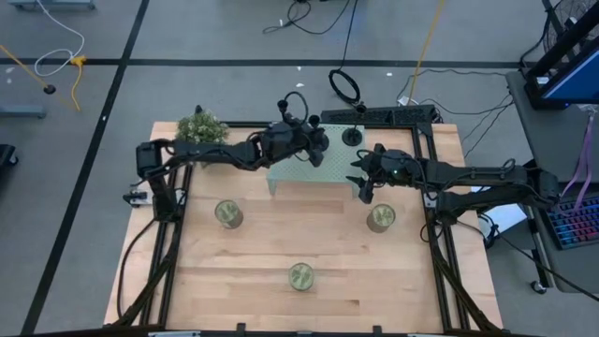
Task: Pick & Place candle stick holders
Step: Put the candle holder on the shelf
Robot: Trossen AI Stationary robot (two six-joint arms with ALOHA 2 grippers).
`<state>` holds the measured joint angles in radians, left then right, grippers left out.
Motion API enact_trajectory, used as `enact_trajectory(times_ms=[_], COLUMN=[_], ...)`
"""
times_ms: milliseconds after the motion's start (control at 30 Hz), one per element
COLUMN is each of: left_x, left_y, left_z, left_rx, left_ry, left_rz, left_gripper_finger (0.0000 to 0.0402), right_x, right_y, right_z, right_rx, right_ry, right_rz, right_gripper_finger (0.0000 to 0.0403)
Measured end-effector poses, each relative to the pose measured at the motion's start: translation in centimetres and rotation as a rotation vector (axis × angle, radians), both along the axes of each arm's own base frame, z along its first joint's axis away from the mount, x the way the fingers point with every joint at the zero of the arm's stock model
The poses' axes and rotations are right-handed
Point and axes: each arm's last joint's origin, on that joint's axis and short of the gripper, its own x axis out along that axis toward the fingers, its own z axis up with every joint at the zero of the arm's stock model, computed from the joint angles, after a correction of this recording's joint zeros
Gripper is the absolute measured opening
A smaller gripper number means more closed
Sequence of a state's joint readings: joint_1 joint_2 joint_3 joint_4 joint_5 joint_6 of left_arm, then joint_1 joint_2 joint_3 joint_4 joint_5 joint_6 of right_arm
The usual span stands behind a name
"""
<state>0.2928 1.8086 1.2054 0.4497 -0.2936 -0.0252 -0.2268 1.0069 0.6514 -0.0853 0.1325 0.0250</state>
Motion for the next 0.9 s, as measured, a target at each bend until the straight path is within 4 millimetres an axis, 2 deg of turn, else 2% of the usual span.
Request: enact_trajectory(times_ms=[233,367,600,900], left_x=[1.5,1.5,1.1,0.8], left_y=[0.6,1.0,1.9,2.6], left_z=[-0.4,-0.1,-0.3,-0.5], left_rx=[-0.013,-0.007,-0.023,-0.027], left_ry=[0.021,0.047,0.066,0.08], left_rz=[0.008,0.018,0.041,0.076], left_gripper_finger=[0.0016,0.0009,0.0044,0.002], right_x=[0.0,0.0,0.0,-0.1], right_y=[0.0,0.0,0.0,0.0], right_z=[0.0,0.0,-0.1,-0.3], right_rx=[0.013,0.014,0.016,0.023], right_ry=[-0.004,-0.002,0.001,0.024], right_rz=[-0.006,-0.006,-0.005,-0.004], right_gripper_finger=[0.021,0.021,0.021,0.021])
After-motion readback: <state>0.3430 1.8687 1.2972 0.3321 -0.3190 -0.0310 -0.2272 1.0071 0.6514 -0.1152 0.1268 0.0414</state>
